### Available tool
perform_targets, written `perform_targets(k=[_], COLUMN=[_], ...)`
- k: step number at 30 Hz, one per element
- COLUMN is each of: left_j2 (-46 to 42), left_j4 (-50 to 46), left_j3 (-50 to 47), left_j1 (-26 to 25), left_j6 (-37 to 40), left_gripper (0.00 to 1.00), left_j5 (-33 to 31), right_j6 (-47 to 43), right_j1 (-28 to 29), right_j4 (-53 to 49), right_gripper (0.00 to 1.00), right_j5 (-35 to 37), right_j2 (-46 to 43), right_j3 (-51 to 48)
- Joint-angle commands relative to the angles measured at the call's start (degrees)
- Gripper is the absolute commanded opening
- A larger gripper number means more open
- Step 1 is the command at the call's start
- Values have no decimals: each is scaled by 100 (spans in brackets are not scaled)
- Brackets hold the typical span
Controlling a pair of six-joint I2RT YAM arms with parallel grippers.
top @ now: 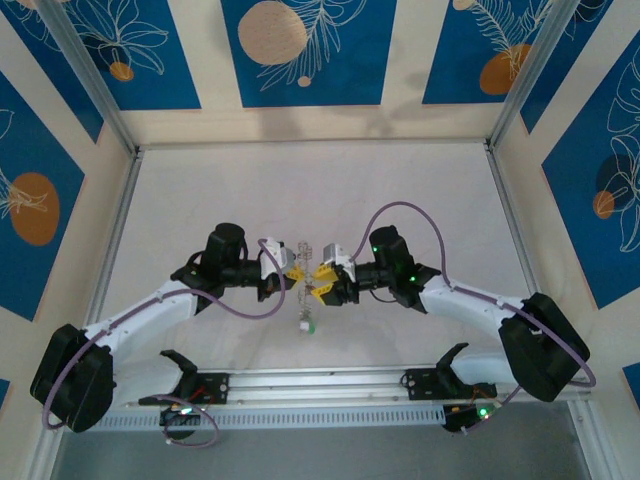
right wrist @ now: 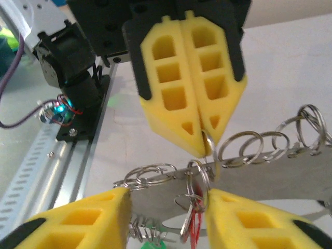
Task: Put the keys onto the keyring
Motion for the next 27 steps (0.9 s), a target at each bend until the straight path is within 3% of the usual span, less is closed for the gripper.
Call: perform_targets(k=[1,3,8,12,21,27], left_j2=[-56,-15,5,-19,-94,-91], left_j4=[-125,-162,-214,-280,-520,-612], left_j3=[153,181,223,219,232,277], left_j1=[-40,-40,-40,-40,-45,-49], left_j6=[40,40,51,142,464,563], left_gripper=[0,0,0,0,0,0], left_j5=[-14,-24,-101,-65,107,203], right_j6=[-111,-233,-530,-546,-602,-808], right_j1=[104,144,215,206,102,147], right_j4=[200,210,161,154,3,10], right_gripper=[25,20,20,34,45,38], right_j5=[-173,-144,-10,247,765,747], right_j2=[-16,-61,-332,-499,-270,47], right_j3=[95,41,-198,-314,51,270])
